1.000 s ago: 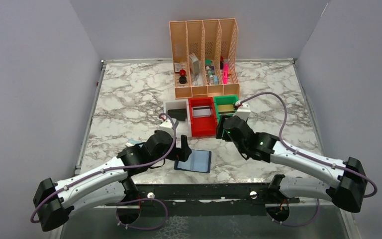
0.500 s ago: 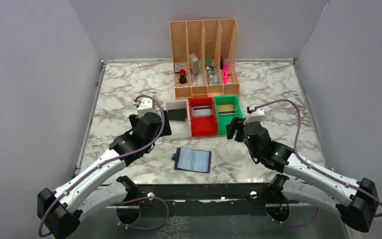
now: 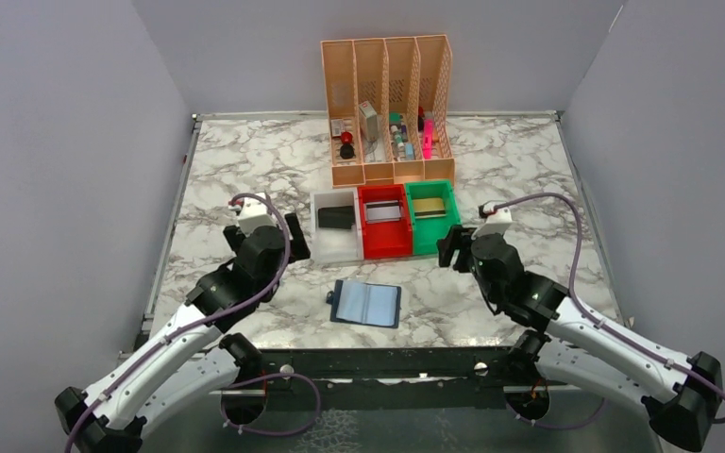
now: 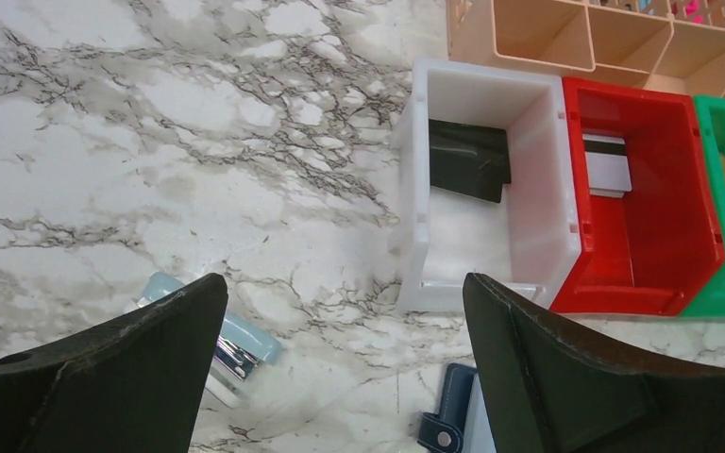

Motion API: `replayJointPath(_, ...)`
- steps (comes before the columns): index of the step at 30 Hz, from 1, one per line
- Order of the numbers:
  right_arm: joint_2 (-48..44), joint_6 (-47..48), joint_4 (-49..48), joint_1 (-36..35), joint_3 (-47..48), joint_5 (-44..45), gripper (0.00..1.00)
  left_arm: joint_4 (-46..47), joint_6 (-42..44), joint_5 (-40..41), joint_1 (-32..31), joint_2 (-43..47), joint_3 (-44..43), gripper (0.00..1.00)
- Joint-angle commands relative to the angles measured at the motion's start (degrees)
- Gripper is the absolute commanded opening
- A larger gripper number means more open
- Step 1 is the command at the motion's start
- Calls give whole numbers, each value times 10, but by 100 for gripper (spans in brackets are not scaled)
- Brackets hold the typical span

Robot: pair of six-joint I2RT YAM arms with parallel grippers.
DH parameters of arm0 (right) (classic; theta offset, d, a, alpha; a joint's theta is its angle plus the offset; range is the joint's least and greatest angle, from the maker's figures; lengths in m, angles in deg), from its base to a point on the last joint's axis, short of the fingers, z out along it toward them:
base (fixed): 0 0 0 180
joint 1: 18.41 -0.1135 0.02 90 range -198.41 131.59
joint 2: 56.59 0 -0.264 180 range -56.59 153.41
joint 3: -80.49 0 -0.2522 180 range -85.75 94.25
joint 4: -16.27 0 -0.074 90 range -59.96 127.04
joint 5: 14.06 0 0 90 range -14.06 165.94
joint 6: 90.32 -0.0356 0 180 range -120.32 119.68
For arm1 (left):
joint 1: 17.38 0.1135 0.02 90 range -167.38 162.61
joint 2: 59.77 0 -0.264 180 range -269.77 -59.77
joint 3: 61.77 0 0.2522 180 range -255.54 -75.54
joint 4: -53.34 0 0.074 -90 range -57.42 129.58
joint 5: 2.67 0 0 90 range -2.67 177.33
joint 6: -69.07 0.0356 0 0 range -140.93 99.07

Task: Take the credit cards out of the card holder

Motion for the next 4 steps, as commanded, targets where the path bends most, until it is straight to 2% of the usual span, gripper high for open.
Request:
replayJointPath(1, 16, -15, 30, 1, 23, 7, 72, -9, -1, 25, 1, -3, -4, 99)
replayJointPath(4, 26, -19, 28, 1, 25, 1, 72, -10, 13, 18, 1, -1, -11, 99)
